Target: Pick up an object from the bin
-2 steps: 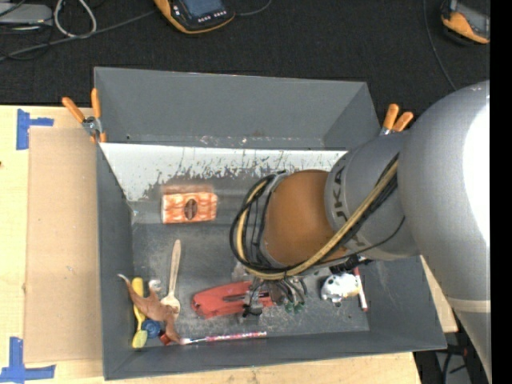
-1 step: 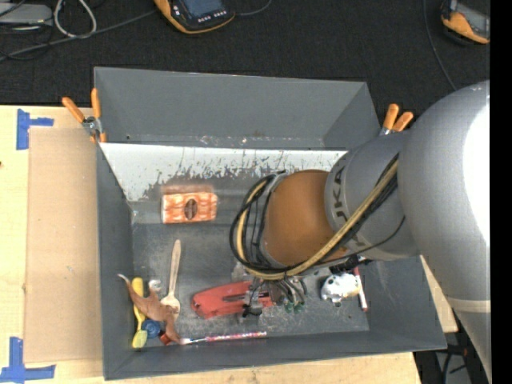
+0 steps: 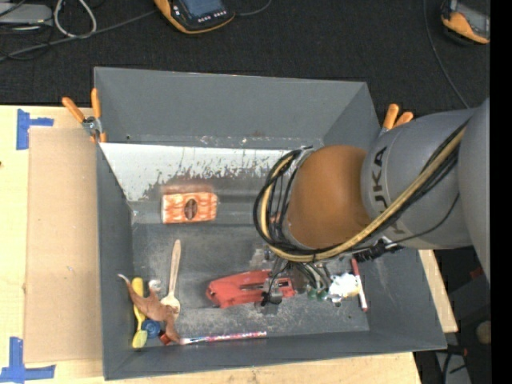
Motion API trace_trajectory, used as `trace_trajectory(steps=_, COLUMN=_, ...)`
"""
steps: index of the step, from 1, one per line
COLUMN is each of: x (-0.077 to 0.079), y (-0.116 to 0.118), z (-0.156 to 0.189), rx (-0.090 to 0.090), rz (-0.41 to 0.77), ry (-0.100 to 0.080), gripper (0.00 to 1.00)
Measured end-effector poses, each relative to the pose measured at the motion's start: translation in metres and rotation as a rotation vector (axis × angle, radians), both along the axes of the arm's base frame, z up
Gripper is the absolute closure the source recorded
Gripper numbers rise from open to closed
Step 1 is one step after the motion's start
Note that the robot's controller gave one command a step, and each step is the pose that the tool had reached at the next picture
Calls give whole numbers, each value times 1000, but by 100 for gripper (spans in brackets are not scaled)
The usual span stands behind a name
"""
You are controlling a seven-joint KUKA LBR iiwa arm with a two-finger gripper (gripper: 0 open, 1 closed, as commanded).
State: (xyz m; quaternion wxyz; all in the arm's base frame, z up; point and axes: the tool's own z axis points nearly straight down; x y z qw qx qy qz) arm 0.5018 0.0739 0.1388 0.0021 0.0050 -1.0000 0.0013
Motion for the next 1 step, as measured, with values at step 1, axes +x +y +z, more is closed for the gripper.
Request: trace_trajectory(steps=1, x=-1, y=3, z=75, rx=-1, rz=-4, ry=9, gripper=100)
